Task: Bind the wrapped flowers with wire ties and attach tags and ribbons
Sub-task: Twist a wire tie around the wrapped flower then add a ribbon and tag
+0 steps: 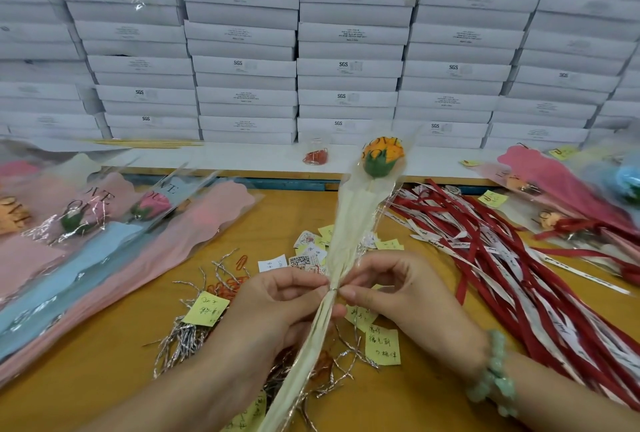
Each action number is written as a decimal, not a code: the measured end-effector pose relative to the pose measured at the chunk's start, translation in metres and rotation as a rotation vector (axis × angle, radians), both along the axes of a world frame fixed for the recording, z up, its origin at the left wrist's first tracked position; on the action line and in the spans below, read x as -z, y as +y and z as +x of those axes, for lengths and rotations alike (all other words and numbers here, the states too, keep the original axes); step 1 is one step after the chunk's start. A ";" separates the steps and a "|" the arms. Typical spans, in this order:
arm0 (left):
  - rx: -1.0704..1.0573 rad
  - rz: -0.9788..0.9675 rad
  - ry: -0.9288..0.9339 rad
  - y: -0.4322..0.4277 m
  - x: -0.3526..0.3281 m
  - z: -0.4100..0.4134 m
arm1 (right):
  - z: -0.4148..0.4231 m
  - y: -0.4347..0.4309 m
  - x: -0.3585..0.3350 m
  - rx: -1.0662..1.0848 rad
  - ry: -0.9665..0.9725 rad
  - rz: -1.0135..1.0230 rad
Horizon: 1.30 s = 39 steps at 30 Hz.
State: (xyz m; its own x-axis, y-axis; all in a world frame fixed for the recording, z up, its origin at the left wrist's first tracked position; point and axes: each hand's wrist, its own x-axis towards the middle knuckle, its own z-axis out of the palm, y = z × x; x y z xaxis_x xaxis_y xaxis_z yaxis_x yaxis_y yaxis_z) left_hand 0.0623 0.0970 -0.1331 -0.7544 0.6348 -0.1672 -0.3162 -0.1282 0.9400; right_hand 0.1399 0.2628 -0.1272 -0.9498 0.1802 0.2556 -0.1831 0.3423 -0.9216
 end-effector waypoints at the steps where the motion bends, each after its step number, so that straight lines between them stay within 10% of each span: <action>1: 0.004 0.002 0.009 0.000 0.000 0.000 | 0.000 0.000 0.000 0.000 -0.003 0.013; 14: 0.001 -0.032 0.038 0.001 -0.005 0.002 | -0.001 0.002 0.004 0.034 0.048 0.079; 39: -0.075 -0.047 0.008 -0.001 0.004 0.000 | 0.008 0.004 0.000 0.111 0.450 1.232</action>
